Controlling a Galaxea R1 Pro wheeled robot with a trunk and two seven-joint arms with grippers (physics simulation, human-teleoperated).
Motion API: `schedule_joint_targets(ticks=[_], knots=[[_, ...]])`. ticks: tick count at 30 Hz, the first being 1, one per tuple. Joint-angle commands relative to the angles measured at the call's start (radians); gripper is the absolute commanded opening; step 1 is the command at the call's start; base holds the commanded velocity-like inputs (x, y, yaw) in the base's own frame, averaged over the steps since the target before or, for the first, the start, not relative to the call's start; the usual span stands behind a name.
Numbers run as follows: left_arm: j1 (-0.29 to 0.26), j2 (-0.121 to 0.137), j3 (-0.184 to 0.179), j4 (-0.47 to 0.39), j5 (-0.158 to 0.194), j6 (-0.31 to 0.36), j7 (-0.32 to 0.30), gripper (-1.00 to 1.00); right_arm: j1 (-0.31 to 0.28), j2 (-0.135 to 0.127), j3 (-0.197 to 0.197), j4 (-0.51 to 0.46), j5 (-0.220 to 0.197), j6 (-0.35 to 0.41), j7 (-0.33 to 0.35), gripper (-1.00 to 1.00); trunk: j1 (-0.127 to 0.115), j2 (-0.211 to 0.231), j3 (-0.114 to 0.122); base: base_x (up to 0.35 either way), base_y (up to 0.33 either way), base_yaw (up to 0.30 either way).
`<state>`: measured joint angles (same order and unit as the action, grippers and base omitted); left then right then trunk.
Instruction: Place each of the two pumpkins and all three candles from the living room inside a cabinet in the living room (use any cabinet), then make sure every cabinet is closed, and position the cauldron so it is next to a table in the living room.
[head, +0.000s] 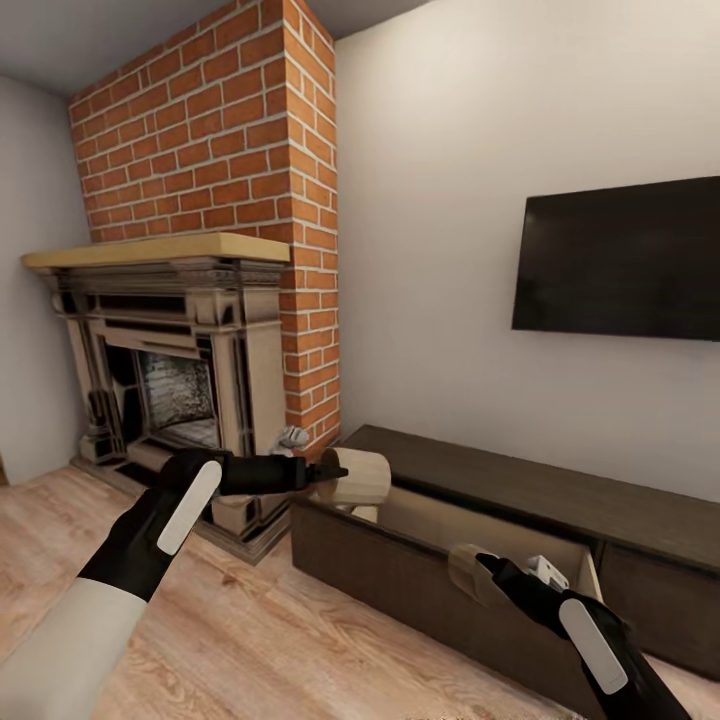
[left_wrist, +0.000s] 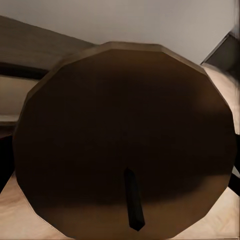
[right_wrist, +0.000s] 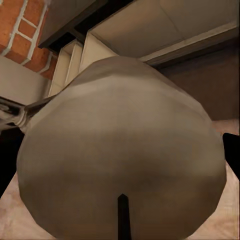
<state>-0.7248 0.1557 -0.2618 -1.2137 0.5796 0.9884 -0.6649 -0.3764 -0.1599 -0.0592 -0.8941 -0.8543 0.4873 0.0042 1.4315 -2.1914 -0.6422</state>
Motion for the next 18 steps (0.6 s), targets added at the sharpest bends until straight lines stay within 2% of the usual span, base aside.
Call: schedule_joint_targets(ticks=[1, 18], knots=[[-0.001, 0.001, 0.0, -0.001, 0.005, 0.004, -0.003, -1.0, -0.001, 0.001, -0.002, -0.001, -0.006, 0.005, 0.001, -1.0, 0.0, -0.001, -0.001, 0.0, 0.0, -0.29], [-0.001, 0.001, 0.0, -0.001, 0.005, 0.004, -0.004, -1.0, -0.001, 0.0, -0.002, 0.0, -0.006, 0.005, 0.0, -1.0, 0.0, -0.001, -0.001, 0.0, 0.0, -0.29]])
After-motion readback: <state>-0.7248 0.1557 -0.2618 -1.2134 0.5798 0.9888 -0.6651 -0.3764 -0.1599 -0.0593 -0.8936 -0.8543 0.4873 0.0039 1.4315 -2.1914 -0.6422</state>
